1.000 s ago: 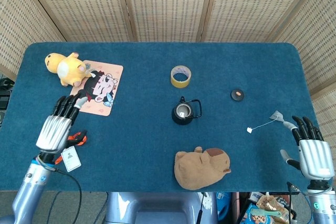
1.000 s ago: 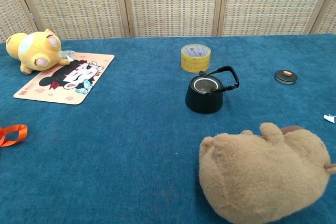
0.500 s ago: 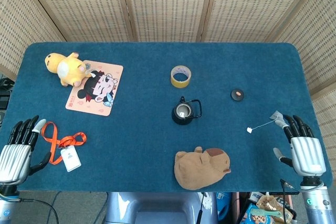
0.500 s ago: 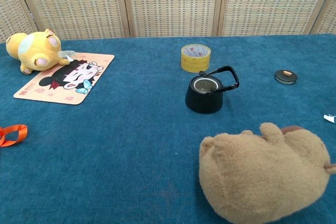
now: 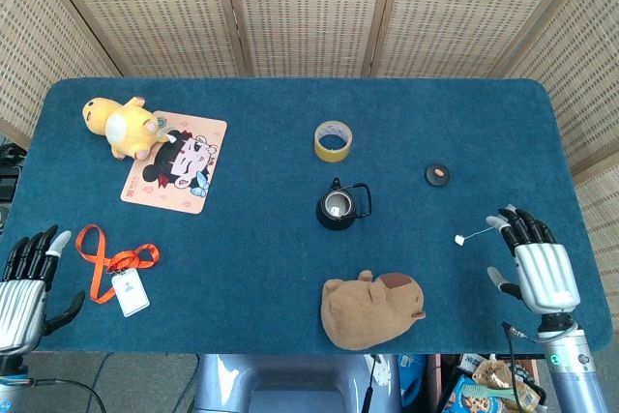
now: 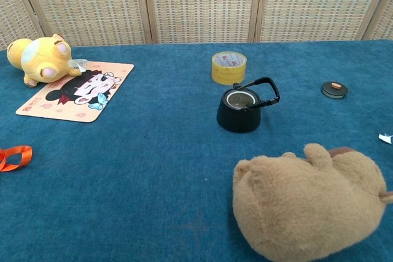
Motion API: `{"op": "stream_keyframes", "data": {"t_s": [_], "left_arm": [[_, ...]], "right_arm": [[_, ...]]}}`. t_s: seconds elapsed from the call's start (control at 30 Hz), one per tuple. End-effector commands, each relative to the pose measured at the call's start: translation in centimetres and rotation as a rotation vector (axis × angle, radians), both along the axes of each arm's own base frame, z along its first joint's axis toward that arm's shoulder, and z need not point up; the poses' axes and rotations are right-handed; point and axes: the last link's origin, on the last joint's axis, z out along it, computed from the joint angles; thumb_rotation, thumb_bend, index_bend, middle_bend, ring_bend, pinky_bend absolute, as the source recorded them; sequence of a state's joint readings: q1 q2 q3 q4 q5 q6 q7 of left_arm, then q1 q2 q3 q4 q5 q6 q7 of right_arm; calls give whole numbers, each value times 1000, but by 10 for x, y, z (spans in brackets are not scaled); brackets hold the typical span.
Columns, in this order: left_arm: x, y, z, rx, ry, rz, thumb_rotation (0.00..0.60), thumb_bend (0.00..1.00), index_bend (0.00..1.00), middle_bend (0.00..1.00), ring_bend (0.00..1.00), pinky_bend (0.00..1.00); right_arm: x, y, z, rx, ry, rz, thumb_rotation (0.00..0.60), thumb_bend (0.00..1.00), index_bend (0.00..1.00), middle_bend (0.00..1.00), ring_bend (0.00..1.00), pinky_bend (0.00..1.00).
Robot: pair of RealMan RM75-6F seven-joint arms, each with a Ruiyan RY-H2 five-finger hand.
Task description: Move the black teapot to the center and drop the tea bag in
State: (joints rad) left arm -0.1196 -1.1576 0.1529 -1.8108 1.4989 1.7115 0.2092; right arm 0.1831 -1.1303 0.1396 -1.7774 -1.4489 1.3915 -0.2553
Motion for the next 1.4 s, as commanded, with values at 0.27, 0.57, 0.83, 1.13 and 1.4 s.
{"op": "stream_keyframes", "data": {"t_s": [0.27, 0.57, 0.83, 1.13, 1.4], "left_arm": [[3, 2, 10, 15, 3, -7, 600, 339, 0, 0, 0, 0], [9, 9, 25, 52, 24, -24, 600, 339, 0, 0, 0, 0], [9, 13, 25, 38, 24, -22, 600, 339, 0, 0, 0, 0], [6, 14, 24, 35, 17, -13, 600, 340, 0, 0, 0, 0], [3, 15, 23, 31, 14, -2, 600, 339, 0, 0, 0, 0]], "right_arm": [[21, -55, -5, 102, -8, 71, 600, 383, 369, 547, 541, 712], [16, -95, -21, 192, 39, 55, 600, 383, 467, 766, 818, 876], [0, -109, -31, 216, 115, 22, 600, 382, 476, 856, 930, 953], [-25, -114, -45, 260, 205, -24, 600, 382, 495, 906, 984, 984], [-39, -115, -62, 303, 245, -61, 600, 426, 522, 916, 991, 988]]}}
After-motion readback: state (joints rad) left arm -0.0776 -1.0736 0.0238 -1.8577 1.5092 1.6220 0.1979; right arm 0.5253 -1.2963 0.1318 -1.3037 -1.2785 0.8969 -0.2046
